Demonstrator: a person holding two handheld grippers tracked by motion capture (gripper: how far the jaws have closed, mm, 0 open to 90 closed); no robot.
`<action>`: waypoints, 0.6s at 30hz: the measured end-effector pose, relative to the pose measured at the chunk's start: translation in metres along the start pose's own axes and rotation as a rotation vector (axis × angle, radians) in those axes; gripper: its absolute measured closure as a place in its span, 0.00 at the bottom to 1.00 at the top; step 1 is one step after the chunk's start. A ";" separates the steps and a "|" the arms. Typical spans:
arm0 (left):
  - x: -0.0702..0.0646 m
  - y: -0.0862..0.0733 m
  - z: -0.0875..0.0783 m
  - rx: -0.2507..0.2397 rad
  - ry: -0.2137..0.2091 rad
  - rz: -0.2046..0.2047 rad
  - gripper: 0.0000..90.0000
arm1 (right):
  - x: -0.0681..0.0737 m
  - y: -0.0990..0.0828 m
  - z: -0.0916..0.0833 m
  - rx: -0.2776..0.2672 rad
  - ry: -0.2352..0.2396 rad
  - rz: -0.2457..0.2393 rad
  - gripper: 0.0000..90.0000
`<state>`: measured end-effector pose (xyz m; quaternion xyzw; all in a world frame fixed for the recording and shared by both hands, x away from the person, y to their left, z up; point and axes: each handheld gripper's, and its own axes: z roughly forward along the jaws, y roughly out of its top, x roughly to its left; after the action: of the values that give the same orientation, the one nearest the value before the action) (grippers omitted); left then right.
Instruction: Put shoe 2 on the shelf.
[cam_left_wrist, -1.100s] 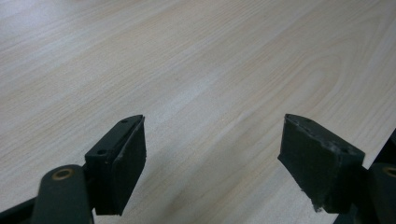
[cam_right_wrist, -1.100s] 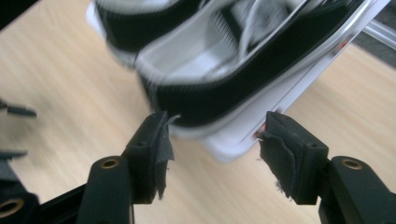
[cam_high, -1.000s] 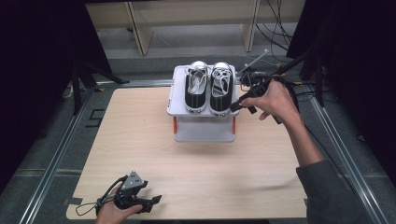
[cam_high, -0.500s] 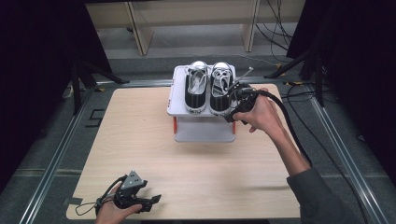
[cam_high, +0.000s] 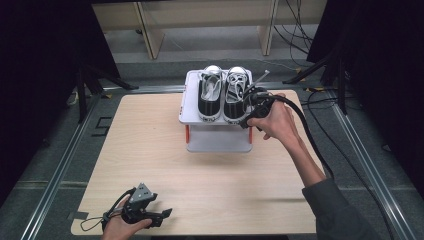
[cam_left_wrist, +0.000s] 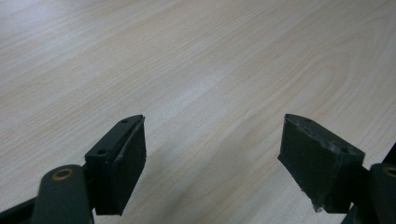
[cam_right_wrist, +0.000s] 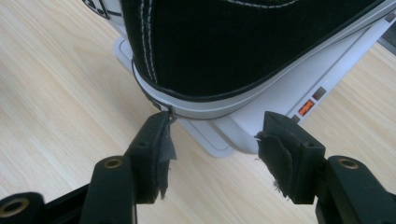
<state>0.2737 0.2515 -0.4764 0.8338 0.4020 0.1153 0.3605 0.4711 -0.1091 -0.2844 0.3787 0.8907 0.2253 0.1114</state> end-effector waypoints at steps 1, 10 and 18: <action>0.000 0.000 0.000 0.000 -0.002 -0.002 0.25 | 0.000 0.001 0.001 -0.005 0.002 0.003 0.49; -0.001 0.001 0.000 0.000 -0.004 0.004 0.25 | 0.004 0.000 0.003 -0.024 -0.033 0.008 0.48; 0.000 0.000 -0.001 -0.004 -0.004 0.007 0.25 | 0.009 -0.016 -0.008 -0.088 -0.017 -0.019 0.42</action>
<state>0.2733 0.2514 -0.4756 0.8347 0.3982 0.1154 0.3625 0.4519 -0.1151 -0.2850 0.3668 0.8825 0.2603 0.1376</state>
